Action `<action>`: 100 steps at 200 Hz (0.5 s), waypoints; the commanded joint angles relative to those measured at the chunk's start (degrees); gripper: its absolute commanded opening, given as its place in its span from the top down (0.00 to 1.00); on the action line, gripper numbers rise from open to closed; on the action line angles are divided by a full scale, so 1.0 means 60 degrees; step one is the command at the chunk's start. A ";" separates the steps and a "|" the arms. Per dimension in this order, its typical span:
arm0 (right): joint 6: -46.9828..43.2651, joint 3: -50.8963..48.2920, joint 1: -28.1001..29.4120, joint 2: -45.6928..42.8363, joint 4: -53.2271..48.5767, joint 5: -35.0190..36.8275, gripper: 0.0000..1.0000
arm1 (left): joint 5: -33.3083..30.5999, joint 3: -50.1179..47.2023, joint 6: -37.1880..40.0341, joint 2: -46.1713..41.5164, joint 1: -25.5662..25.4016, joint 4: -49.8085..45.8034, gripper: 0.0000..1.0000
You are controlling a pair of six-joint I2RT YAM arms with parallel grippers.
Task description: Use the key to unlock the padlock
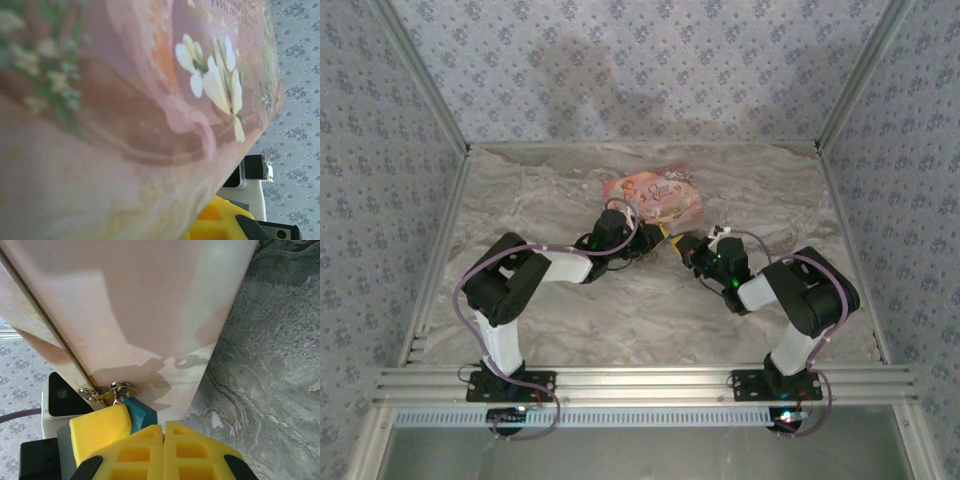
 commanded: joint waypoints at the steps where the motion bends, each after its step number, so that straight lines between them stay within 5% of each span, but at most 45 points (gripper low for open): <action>1: -0.0192 0.0680 0.0617 -0.0035 0.0447 -0.0866 1.00 | 0.2727 0.0250 0.0016 -0.0548 -0.1010 0.0979 1.00; 100: -0.0262 -0.0136 0.0499 -0.0261 0.0529 -0.1112 1.00 | 0.2266 -0.0177 0.0555 -0.1035 -0.0607 0.0180 1.00</action>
